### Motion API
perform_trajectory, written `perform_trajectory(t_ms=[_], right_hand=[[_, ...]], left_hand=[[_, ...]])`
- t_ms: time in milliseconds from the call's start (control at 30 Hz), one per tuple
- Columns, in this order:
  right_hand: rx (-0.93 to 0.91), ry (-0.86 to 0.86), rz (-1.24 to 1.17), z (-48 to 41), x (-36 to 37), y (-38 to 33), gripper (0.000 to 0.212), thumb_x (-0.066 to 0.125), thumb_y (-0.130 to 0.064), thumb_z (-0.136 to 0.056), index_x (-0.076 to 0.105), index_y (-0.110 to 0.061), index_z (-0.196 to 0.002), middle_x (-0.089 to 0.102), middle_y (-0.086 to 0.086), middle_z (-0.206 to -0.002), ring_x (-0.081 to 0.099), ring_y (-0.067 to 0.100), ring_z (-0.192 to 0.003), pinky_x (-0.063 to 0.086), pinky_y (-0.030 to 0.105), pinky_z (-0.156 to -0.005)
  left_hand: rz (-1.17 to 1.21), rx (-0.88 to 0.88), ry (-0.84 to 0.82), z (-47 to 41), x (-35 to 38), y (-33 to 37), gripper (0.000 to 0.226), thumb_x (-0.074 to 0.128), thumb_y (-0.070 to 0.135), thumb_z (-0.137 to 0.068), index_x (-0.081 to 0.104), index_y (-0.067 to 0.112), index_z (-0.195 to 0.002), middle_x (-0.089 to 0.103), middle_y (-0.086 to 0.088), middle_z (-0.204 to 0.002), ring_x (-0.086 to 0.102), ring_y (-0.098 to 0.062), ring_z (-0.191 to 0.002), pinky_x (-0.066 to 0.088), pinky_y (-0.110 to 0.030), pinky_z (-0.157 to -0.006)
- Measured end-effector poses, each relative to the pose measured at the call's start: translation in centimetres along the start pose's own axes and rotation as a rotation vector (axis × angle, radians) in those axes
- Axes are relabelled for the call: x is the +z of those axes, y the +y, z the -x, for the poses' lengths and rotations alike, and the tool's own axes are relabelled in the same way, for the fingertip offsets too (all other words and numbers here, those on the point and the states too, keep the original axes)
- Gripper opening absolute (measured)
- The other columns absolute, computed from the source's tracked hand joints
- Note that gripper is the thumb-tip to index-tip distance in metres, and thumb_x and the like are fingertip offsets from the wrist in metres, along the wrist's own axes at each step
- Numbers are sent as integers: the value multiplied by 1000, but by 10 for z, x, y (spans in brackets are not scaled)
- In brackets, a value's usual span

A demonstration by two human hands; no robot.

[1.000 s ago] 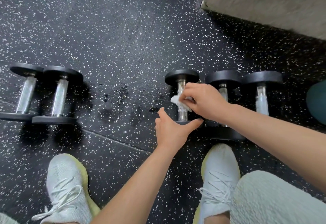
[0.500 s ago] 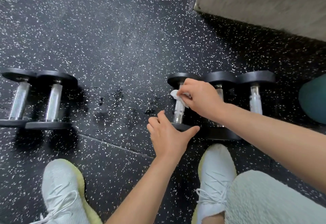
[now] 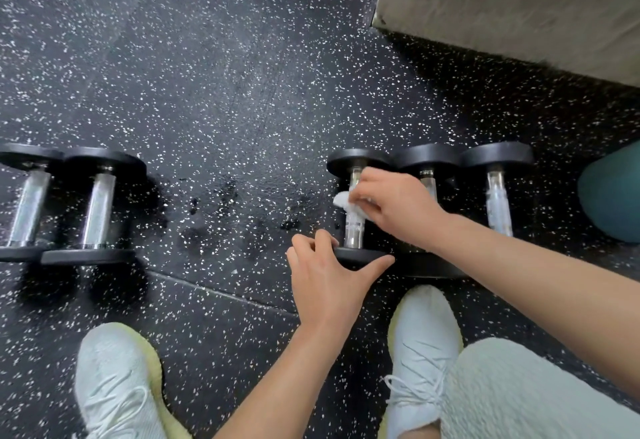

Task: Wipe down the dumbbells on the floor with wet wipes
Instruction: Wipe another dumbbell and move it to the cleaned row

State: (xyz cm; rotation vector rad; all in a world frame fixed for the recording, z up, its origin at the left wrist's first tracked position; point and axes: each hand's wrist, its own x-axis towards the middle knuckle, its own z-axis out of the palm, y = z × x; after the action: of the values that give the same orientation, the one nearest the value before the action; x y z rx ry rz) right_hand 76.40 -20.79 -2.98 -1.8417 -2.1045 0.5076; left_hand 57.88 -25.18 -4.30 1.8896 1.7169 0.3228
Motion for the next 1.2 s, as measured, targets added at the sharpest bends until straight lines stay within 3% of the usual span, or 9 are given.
perform_trajectory(t_ms=[133,300,467,633,700,767,867,1100,1200], right_hand=[[65,140,109,-9,7,0,30,47,-33,-96,73,-19,-96,61,-1,-94,62,28,-78,50,41,-55],[-5,57,122,11,14,-2,8,67,-12,-90,70,-19,-93,57,-4,-92,55,22,-75,47,37,-49],[242,253,120,-4,20,-1,8,63,-22,-96,70,-21,-100,61,-4,-94,62,22,-81,49,38,-56],[793,536,-314,-9,34,-24,10,69,-32,-89,62,-26,-85,63,-10,-87,59,12,-78,46,34,-68],[1030,548,-513,-9,35,-26,18,72,-42,-87,65,-26,-81,66,-11,-84,61,10,-76,49,33,-70],[1177,512,-716,-12,35,-24,32,71,-40,-88,59,-20,-67,60,-14,-62,54,11,-61,43,31,-61],[1314,517,-896,-22,31,-24,50,68,-24,-90,35,-19,-53,29,-12,-40,29,16,-51,25,28,-52],[1366,530,-1078,-32,33,-31,41,72,-33,-87,48,-16,-59,48,-4,-60,42,18,-60,36,30,-60],[1350,586,-1081,-37,31,-36,29,71,-36,-90,61,-12,-78,60,-1,-76,57,20,-74,45,31,-75]], left_hand=[[-5,-18,28,1,5,6,86,70,97,-48,49,26,-90,39,8,-97,41,-16,-95,46,-30,-75],[-50,26,26,-1,8,1,88,64,101,-47,47,26,-90,38,8,-96,42,-17,-94,50,-36,-79],[-126,51,-38,-11,5,0,92,55,106,-47,45,27,-91,38,8,-97,44,-19,-95,50,-40,-82],[-127,36,-109,-14,6,0,89,56,102,-46,43,26,-91,38,7,-98,44,-21,-95,51,-42,-84],[-123,35,-121,-14,6,-1,87,58,100,-47,43,27,-92,37,7,-98,44,-21,-96,51,-42,-84],[-126,39,-122,-13,7,-2,89,57,102,-47,43,27,-92,37,7,-99,44,-20,-96,51,-42,-85],[-132,40,-121,-13,7,-3,93,51,106,-45,43,27,-93,38,8,-99,43,-20,-96,50,-41,-84],[-118,15,-143,-14,7,-2,88,56,99,-45,43,27,-93,38,8,-99,43,-20,-97,49,-41,-86],[-101,9,-164,-13,7,-2,86,58,96,-45,43,27,-94,37,8,-99,41,-19,-97,48,-40,-85]])
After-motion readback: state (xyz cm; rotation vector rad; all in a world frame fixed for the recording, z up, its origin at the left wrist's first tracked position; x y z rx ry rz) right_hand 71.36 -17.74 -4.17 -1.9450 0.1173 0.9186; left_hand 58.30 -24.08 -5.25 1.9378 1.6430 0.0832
